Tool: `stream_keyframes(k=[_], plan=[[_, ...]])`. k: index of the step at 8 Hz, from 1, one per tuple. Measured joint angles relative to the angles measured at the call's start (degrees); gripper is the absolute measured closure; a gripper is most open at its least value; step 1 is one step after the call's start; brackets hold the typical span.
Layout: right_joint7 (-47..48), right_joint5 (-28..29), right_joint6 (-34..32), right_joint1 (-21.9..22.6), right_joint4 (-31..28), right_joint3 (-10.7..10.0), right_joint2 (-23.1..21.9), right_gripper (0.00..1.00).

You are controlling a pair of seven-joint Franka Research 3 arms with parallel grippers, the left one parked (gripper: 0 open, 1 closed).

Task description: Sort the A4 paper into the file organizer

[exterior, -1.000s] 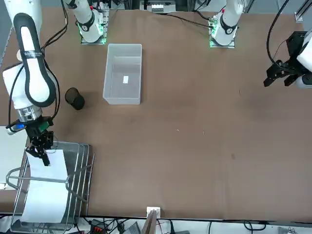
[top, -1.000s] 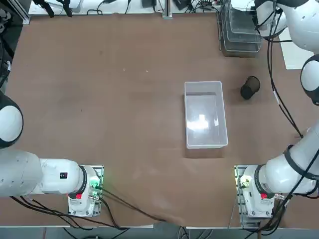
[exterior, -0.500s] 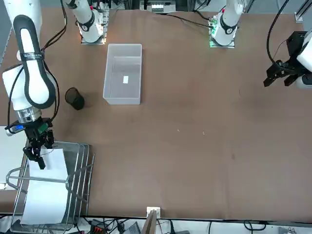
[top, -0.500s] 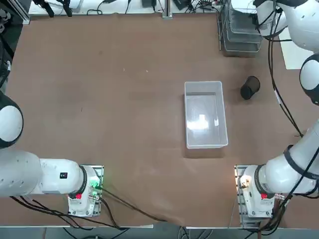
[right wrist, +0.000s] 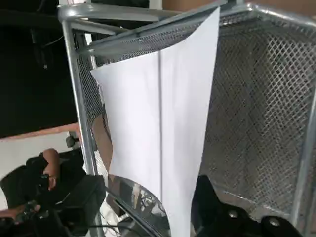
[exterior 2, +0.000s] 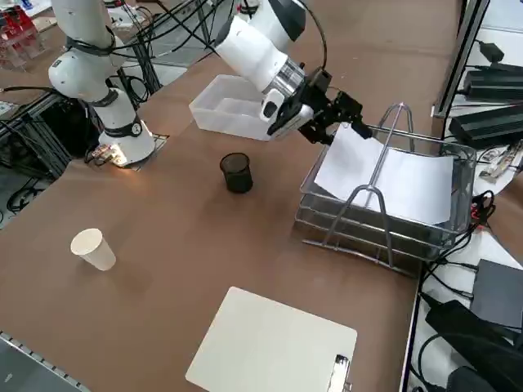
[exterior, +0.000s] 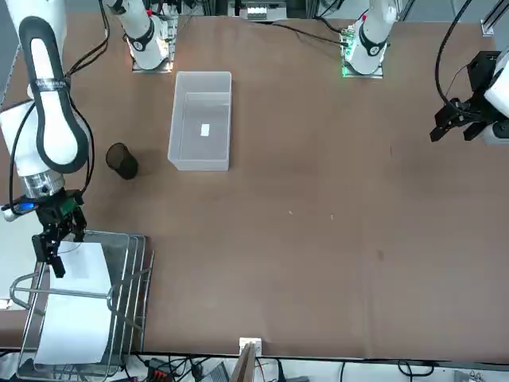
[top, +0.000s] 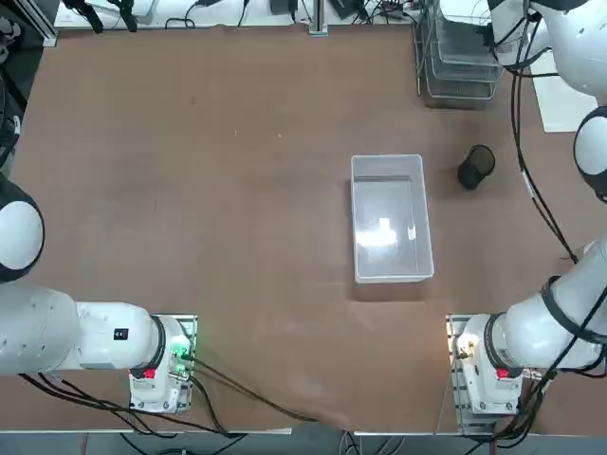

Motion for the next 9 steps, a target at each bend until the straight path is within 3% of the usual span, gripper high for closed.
stream_keyframes(k=[6,9], plan=[[-10.73,-0.51,-3.11,-0.07,-16.28,-0.37,-14.27,0.00],[-23.95,-1.72,-8.46,-4.27,-20.72,-0.89,-18.44,0.00]])
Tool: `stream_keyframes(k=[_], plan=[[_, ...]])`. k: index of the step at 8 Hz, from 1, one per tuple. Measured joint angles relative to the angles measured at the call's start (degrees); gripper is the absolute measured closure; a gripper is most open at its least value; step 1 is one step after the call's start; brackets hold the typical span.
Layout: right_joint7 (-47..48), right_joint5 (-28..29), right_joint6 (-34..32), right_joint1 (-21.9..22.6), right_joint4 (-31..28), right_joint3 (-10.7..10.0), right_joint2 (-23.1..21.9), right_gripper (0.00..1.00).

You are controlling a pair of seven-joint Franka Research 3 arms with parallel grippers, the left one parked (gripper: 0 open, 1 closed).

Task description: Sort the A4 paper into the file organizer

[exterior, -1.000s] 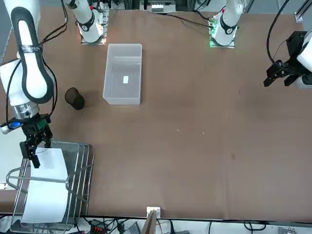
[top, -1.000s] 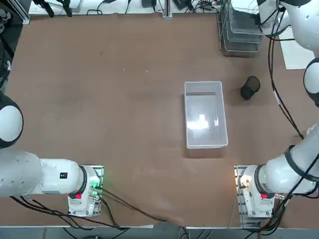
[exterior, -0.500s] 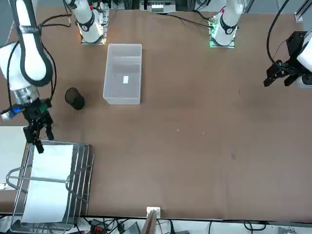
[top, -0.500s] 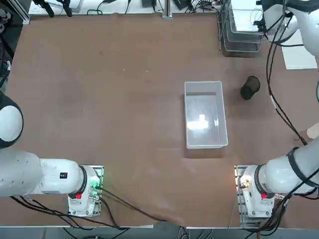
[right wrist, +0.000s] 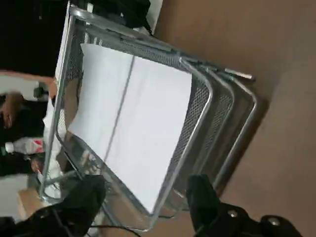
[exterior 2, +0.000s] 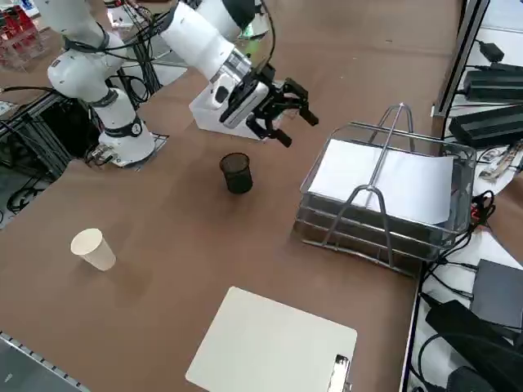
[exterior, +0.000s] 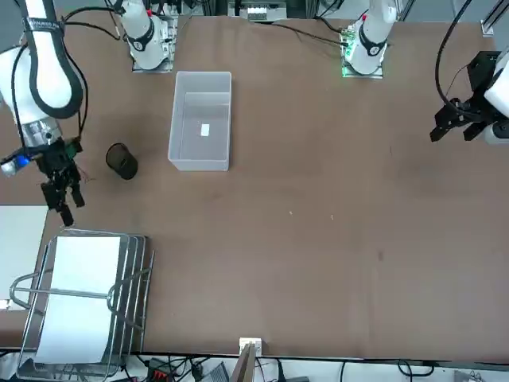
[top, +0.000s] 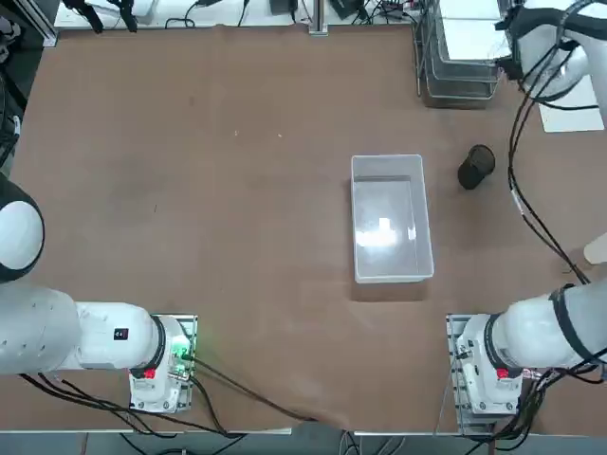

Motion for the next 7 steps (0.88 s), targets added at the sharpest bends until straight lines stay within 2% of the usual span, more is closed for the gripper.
stream_keyframes(k=[1,2,4,5,7], plan=[[-4.75,-2.78,-4.08,-2.97,-0.06,-0.14,-0.47,0.00],[-7.28,-8.44,-7.71,-5.54,-0.03,-0.36,-0.79,0.00],[-8.18,-23.92,-16.31,-9.62,1.86,-0.40,-1.30,0.00],[-8.40,-29.40,-23.69,-11.75,5.28,-0.41,-1.48,0.00],[-9.33,-41.44,-41.64,-14.92,16.34,-0.46,-1.28,0.00]])
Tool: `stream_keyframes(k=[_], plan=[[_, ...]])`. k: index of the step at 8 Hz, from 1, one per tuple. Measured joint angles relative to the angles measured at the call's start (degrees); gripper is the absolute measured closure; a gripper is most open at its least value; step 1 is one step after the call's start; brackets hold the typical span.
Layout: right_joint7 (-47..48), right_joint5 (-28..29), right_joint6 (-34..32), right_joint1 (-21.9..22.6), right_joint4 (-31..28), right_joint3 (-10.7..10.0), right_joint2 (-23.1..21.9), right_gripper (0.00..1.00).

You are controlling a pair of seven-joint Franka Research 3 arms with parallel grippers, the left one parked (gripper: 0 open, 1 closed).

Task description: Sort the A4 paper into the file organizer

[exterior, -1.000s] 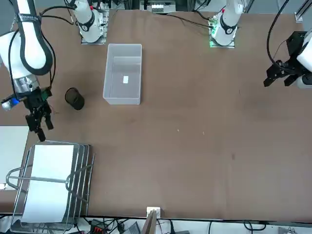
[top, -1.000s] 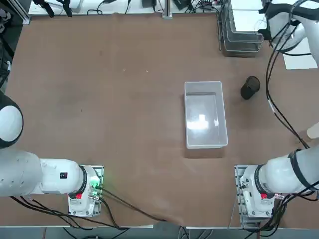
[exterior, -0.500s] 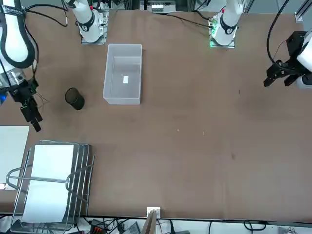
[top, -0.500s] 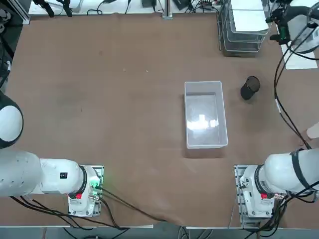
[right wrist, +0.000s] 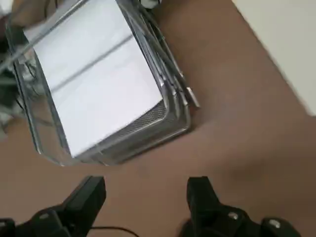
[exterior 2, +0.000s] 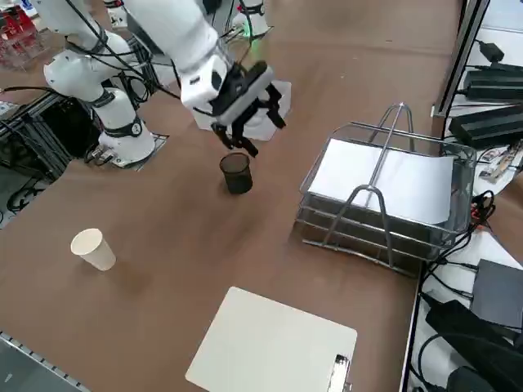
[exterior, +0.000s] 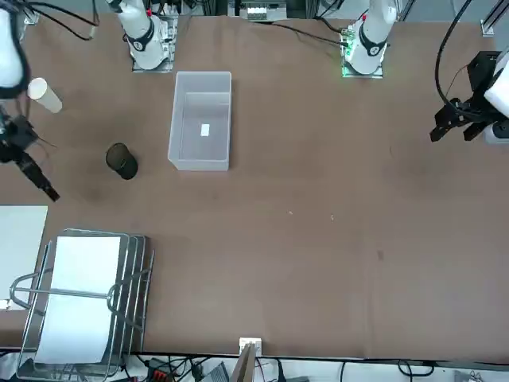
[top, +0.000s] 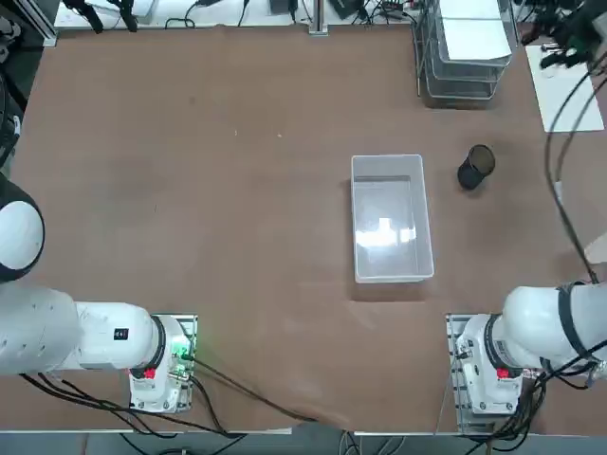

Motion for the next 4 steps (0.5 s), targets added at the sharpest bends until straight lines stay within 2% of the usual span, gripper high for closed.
stream_keyframes(k=[1,4], plan=[[-0.03,-5.86,-7.80,-0.29,6.00,0.03,0.51,0.00],[-1.49,-12.88,-23.89,1.01,20.08,1.30,3.15,0.00]])
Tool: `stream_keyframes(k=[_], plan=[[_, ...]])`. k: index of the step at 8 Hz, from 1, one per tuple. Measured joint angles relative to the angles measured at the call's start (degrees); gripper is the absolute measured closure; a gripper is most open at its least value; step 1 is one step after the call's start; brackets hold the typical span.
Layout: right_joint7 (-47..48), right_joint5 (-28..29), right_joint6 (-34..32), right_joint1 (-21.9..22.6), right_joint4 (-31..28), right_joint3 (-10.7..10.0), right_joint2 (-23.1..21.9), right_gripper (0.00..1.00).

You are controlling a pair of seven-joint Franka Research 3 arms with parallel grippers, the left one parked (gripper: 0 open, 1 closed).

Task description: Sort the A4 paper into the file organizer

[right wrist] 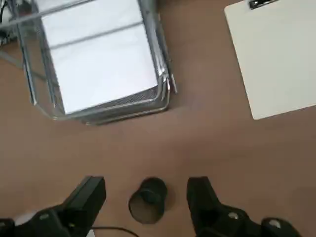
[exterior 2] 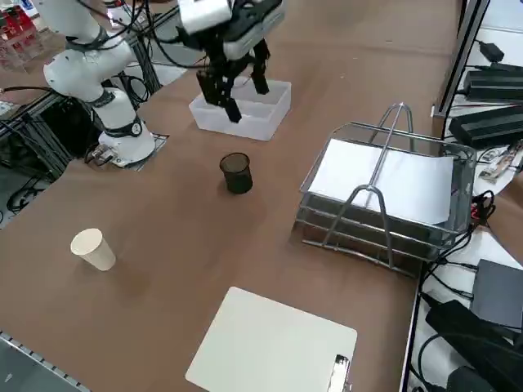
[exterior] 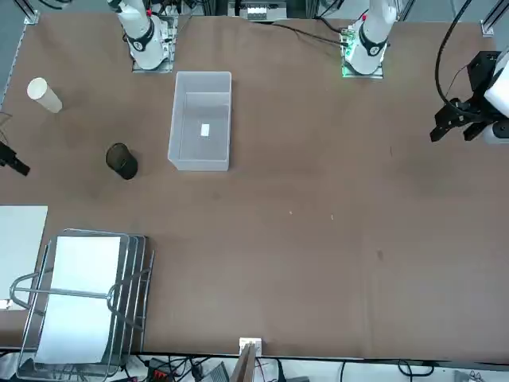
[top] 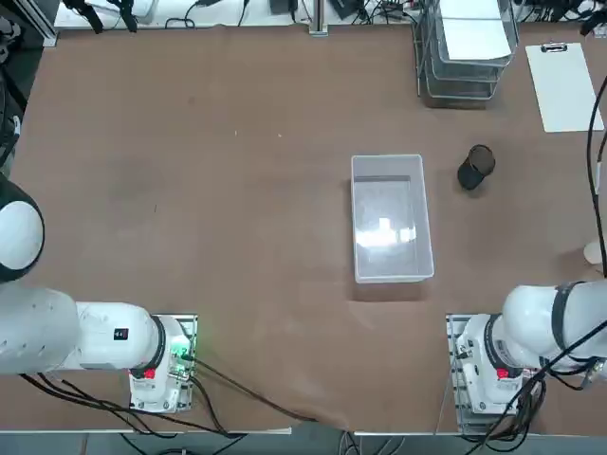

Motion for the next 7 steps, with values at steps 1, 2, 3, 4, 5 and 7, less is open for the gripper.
stream_keyframes(k=[1,2,3,4,5,7], plan=[[-1.03,-2.20,-2.95,2.31,2.67,0.23,0.58,0.00],[-1.48,-4.36,-5.42,5.23,4.49,0.40,0.74,0.00],[-1.48,-5.92,-8.33,8.34,6.31,0.56,0.64,0.00],[-1.46,-6.93,-10.58,11.09,7.70,0.64,0.27,0.00],[-1.44,-7.41,-12.51,12.62,8.12,0.67,-0.57,0.00],[-1.44,-7.49,-15.67,13.36,6.30,0.65,-3.76,0.00]])
